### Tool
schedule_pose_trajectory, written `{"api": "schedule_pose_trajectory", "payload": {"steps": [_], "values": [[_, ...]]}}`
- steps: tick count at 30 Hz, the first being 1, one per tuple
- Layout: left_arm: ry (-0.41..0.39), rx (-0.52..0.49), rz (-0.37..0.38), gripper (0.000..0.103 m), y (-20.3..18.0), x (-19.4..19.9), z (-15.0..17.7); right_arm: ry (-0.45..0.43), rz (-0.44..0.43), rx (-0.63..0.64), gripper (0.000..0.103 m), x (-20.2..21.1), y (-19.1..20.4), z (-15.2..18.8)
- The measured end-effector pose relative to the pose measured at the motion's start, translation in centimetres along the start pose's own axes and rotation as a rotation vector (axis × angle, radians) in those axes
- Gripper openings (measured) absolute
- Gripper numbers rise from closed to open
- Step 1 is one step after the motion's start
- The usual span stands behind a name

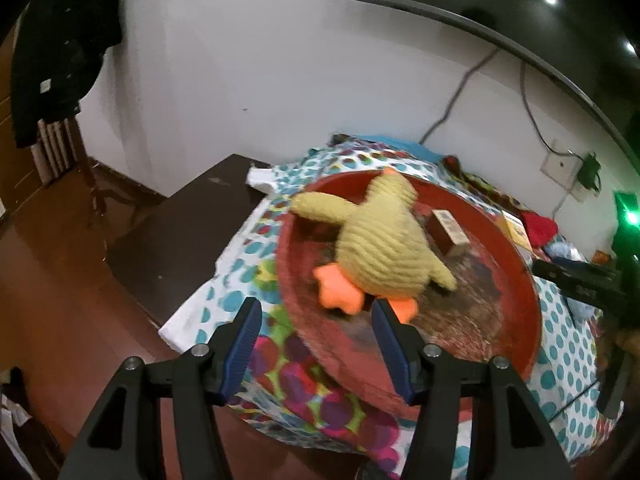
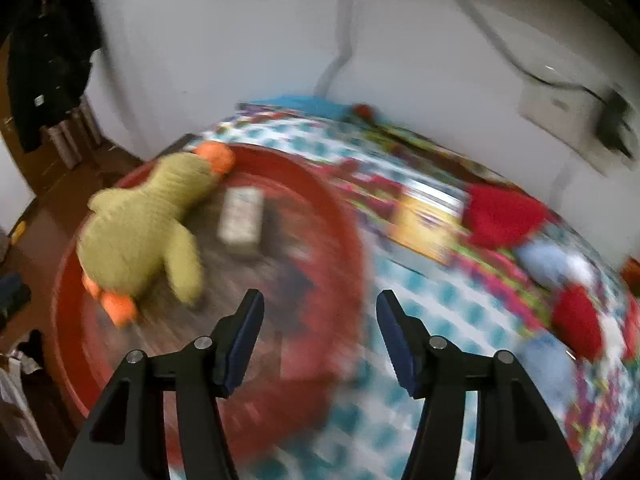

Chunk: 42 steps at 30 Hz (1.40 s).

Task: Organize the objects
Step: 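Move the left tool to the yellow medicine box and grasp it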

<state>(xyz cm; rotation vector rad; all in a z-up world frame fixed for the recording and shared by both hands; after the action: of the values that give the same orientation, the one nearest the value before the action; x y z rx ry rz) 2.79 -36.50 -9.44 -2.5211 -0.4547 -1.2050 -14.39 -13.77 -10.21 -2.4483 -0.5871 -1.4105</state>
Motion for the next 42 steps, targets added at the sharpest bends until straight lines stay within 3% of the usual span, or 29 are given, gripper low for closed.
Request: {"api": "schedule_pose_trajectory", "payload": {"steps": [7, 14, 21, 29, 36, 42], "values": [[-0.003, -0.137, 0.002, 0.059, -5.2, 0.1, 1.3, 0.005, 0.141, -0.137, 0.057, 2.5, -12.0, 5.9], [-0.002, -0.251, -0.004, 0.059, -9.4, -0.1, 2.8, 0.018, 0.116, -0.224, 0.057, 1.6, -17.8, 9.7], [0.007, -0.330, -0.003, 0.059, -12.9, -0.3, 4.2, 0.006, 0.041, -0.237, 0.060, -0.6, -18.8, 10.3], [0.064, -0.428, 0.086, 0.059, -18.8, -1.1, 2.8, -0.010, 0.011, -0.221, 0.062, -2.3, -19.8, 9.2], [0.084, -0.493, 0.109, 0.059, -24.8, -3.4, -0.4, -0.037, 0.022, -0.173, 0.038, -2.4, -19.9, 8.7], [0.162, -0.528, 0.192, 0.060, -31.3, -7.4, -3.5, -0.039, 0.012, -0.156, 0.036, -1.7, -20.2, 9.8]]}}
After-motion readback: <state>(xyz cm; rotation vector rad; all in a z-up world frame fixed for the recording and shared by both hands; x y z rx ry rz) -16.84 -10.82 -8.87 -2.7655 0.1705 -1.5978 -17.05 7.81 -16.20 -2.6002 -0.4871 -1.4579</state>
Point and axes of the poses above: each gripper's, at about its wrist camera, not at the fingertips, and x roughly against the way its jaws point, y to its left, z to its underside, the point moved 7 cm from there along -x, roughly the way its jaws point, and after that the axes turned 7 degrees about y, right-handed, at the moved point
